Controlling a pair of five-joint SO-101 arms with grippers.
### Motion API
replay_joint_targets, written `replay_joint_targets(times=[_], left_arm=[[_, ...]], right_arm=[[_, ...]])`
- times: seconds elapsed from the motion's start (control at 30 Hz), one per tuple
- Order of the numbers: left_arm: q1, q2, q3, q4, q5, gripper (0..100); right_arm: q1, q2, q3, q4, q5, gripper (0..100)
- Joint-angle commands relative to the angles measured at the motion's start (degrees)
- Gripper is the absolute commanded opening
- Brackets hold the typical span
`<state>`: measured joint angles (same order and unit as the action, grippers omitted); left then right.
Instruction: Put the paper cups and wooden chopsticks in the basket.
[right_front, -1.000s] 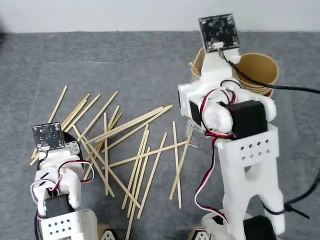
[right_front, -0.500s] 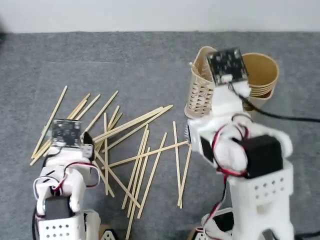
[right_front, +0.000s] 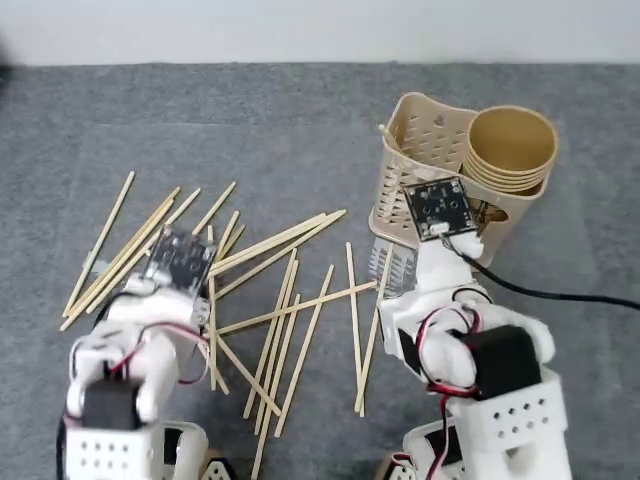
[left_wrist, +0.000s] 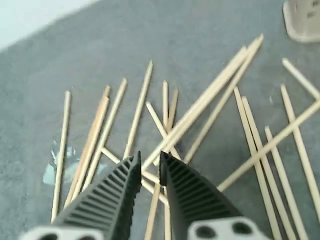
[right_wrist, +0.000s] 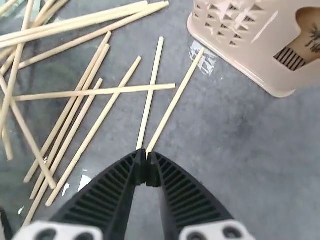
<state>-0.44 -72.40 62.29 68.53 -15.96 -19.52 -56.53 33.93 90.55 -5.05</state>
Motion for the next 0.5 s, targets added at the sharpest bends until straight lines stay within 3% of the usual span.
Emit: replay_joint_targets(times=[0.0,0.23,0.47], left_arm=[[0.5,14.6,-9.0,0.2,-3.2,6],[0.2,41.1,-26.3,0.6,-13.8,10],[0.2,63.9,-43.3,3.3,-20.7,15]], right_arm=[[0.2,-2.6,3.3,-4.5,0.6,0.9],[7.6,-2.2,12.0,-14.0,0.6,0.9],[8.1,-2.2,19.5,-21.1,0.5,0.9]])
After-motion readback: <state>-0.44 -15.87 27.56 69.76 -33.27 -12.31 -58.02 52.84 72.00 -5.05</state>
